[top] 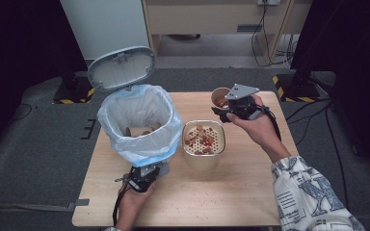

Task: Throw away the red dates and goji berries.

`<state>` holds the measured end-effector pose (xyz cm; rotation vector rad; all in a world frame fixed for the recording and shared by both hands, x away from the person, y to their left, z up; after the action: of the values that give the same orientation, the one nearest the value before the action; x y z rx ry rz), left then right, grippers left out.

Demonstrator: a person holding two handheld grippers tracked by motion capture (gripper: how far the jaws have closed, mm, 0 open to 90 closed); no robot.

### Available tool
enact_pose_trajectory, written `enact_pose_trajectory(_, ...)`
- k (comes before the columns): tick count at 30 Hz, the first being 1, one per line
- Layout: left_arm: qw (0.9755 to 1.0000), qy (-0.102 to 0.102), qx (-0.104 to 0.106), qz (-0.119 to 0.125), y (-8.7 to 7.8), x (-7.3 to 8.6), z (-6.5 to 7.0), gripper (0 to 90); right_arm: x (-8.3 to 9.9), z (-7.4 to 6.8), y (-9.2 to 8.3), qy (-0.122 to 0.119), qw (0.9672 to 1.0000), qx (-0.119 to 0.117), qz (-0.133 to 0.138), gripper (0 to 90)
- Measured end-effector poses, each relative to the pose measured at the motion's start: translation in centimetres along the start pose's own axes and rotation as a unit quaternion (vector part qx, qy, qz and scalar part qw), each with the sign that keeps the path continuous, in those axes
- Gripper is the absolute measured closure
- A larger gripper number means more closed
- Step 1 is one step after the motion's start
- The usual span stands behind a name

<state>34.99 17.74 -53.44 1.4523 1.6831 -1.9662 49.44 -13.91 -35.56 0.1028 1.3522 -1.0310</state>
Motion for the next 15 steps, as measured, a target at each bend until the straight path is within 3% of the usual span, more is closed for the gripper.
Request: enact_pose_trajectory(15, 1.0, 0.0, 0.0, 0.0, 0.0, -0.01, 0.01, 89.2, -0.69, -0.27, -0.19, -0.013, 0.9999, 0.002, -0.005, 30.4)
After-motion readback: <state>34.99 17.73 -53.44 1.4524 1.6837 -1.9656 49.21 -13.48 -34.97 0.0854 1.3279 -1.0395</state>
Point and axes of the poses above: each handheld gripper's, and its own axes: y roughly forward along the jaws, x roughly out of its underside, z roughly to its right, the point moved 2 cm from there along y, roughly forward along the jaws, and after that the axes turned 2 degrees about -x, right-handed, at the moved point
